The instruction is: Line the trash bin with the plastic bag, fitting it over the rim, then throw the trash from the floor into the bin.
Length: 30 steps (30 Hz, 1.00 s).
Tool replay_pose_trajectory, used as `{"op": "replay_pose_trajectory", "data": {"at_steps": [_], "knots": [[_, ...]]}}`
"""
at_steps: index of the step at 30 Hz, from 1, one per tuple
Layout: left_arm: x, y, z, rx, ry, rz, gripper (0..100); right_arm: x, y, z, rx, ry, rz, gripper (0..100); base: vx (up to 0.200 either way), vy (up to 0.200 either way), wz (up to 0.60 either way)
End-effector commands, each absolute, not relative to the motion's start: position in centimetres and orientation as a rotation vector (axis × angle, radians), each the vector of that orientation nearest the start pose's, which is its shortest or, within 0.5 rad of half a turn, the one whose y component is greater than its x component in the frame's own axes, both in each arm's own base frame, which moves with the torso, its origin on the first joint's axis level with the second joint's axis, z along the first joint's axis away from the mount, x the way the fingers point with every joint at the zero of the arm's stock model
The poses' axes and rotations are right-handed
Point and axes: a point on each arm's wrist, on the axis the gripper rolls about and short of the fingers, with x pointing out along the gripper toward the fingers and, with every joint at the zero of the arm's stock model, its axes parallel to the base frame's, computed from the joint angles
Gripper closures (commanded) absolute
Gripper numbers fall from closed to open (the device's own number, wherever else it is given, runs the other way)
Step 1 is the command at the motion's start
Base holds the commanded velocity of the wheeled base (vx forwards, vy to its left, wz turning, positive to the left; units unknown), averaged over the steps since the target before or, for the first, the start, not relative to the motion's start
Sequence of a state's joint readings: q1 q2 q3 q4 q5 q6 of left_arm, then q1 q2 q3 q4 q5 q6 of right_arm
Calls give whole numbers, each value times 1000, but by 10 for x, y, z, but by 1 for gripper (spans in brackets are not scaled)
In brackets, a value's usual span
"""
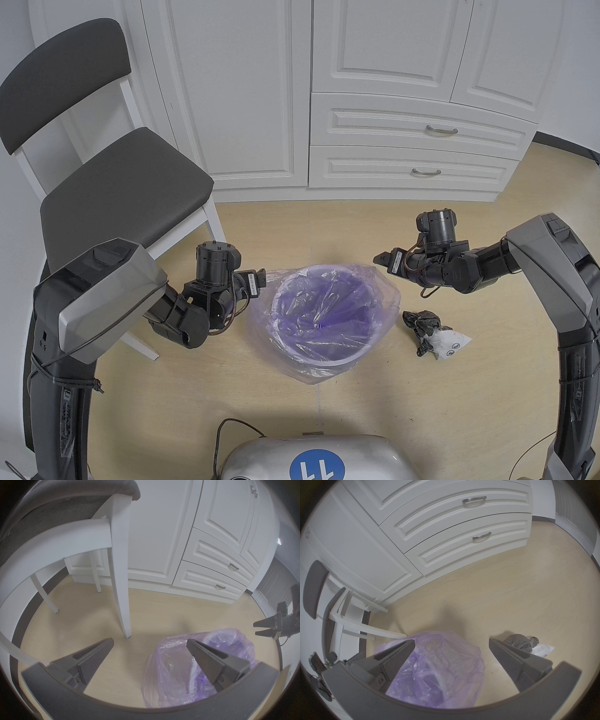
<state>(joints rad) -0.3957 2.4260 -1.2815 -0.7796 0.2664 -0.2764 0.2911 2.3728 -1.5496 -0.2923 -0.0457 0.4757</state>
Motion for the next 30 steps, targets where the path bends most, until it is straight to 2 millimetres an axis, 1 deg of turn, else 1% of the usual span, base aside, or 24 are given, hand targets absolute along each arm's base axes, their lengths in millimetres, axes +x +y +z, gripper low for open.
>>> {"op": "replay_pose_trajectory", "data": {"at_steps": [1, 9, 13, 18, 20, 24, 30], "knots": [[423, -174, 44, -153, 352, -88, 0, 451, 136, 87, 353, 566, 121, 0, 0, 0, 0], [416, -177, 44, -135, 369, -99, 0, 440, 138, 90, 300, 579, 141, 0, 0, 0, 0], [413, -173, 36, -75, 414, -97, 0, 438, 138, 89, 278, 586, 145, 0, 0, 0, 0], [409, -173, 32, -40, 465, -96, 0, 436, 136, 86, 258, 598, 144, 0, 0, 0, 0], [407, -170, 30, -21, 515, -86, 0, 434, 136, 84, 231, 605, 150, 0, 0, 0, 0], [409, -167, 24, -3, 566, -74, 0, 433, 135, 81, 213, 615, 151, 0, 0, 0, 0], [413, -164, 16, 2, 585, -63, 0, 433, 132, 81, 203, 615, 148, 0, 0, 0, 0]]}}
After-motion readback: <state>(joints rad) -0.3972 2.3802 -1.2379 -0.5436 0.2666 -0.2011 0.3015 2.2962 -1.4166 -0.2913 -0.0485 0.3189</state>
